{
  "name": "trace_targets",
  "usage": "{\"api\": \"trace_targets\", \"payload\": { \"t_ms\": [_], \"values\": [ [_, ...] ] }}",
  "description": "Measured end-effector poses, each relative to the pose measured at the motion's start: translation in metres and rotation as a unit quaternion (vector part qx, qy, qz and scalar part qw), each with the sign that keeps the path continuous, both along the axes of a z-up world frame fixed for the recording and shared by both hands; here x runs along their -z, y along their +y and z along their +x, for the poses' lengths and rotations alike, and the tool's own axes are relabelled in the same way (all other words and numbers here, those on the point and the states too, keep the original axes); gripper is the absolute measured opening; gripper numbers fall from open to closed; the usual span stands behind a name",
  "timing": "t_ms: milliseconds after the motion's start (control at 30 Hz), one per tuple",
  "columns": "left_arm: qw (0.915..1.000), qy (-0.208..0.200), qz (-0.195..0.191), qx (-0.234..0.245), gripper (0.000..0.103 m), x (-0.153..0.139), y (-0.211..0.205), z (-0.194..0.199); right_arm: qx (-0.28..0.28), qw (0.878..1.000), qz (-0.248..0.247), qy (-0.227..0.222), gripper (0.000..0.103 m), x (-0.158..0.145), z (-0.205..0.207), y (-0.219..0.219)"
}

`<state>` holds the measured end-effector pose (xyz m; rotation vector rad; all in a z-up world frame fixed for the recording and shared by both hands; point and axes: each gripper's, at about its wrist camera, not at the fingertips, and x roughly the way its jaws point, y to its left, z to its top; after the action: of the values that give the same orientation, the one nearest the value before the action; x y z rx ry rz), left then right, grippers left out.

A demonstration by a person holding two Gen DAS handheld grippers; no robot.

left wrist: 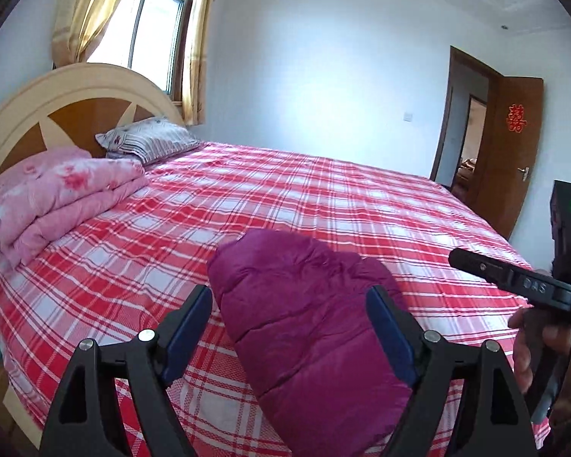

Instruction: Fold large clothes

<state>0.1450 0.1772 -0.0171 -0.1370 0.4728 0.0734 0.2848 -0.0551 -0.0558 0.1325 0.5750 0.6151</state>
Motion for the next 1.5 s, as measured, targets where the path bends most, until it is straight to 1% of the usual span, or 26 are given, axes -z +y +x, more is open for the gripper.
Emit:
{"api": "trace_targets", "payload": {
  "t_ms": [200, 400, 600, 767, 833, 933, 1067, 1500],
  "values": [
    [0.9998, -0.015, -0.009, 0.003, 0.084, -0.009, 0.005, -0.004, 0.009, 1.0, -0.002, -0.02, 0.095, -0.017, -0.03, -0.001],
    [0.9999, -0.011, -0.013, 0.001, 0.084, -0.007, 0.007, -0.003, 0.016, 0.999, -0.009, -0.029, 0.096, -0.022, -0.046, -0.002],
    [0.9997, -0.021, -0.007, 0.003, 0.084, -0.014, 0.004, -0.008, 0.017, 0.999, -0.017, -0.037, 0.096, -0.025, -0.06, -0.001],
    [0.9998, -0.022, 0.004, -0.001, 0.084, -0.016, 0.002, -0.011, 0.016, 0.999, -0.021, -0.044, 0.096, -0.03, -0.067, 0.001],
    [0.9998, -0.022, 0.002, 0.0, 0.084, -0.017, 0.002, -0.011, 0.016, 0.998, -0.02, -0.052, 0.096, -0.033, -0.072, 0.002],
    [0.9997, -0.023, 0.001, -0.002, 0.084, -0.017, 0.001, -0.012, 0.017, 0.998, -0.019, -0.059, 0.099, -0.036, -0.074, 0.001],
    [0.9997, -0.024, 0.007, -0.005, 0.084, -0.017, 0.0, -0.013, 0.018, 0.998, -0.017, -0.061, 0.099, -0.038, -0.076, 0.001],
    [0.9997, -0.024, 0.007, -0.005, 0.084, -0.018, -0.003, -0.013, 0.02, 0.998, -0.017, -0.062, 0.1, -0.039, -0.079, 0.001]
  ]
}}
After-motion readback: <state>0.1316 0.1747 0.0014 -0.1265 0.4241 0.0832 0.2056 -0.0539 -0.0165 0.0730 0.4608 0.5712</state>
